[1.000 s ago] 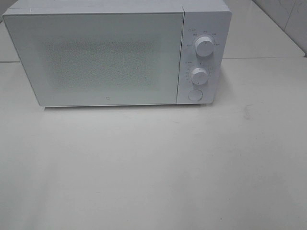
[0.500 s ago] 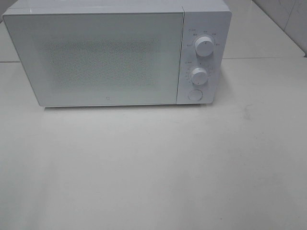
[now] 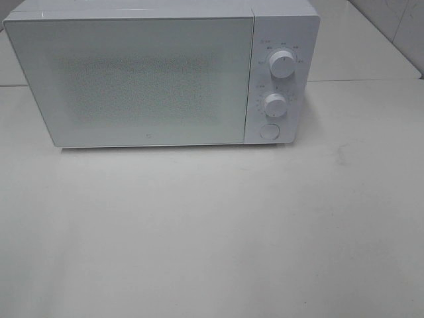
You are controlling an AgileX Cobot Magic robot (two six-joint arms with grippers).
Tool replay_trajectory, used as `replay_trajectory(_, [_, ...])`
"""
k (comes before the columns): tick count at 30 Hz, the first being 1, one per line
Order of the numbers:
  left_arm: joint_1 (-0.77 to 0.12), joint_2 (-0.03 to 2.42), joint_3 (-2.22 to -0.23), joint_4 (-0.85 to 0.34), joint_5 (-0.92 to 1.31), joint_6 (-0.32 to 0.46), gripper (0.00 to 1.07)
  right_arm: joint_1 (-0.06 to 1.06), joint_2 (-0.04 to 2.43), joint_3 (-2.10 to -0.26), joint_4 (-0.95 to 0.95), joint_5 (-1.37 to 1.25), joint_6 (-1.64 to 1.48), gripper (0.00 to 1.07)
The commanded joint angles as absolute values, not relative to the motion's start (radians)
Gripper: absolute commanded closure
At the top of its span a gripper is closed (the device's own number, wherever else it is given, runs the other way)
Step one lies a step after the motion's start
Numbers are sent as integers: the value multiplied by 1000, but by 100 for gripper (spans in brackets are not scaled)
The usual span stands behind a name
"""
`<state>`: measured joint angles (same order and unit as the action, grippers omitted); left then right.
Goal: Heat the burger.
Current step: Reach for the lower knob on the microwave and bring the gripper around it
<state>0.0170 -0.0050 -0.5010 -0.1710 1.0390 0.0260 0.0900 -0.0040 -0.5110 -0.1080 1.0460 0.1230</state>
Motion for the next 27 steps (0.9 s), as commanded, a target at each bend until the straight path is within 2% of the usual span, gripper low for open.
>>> replay_trajectory(1, [17,-29,-501,-180,1027,20,6,83,-21,-510,-108,1042,115,32])
replay_trajectory(15, [17,-29,-501,-180,1027,20,6,83,15,-545,-111,993,118,32])
replay_trajectory(27, [17,-29,-501,-180,1027,20,6,83,226,-544,-111,724,149,32])
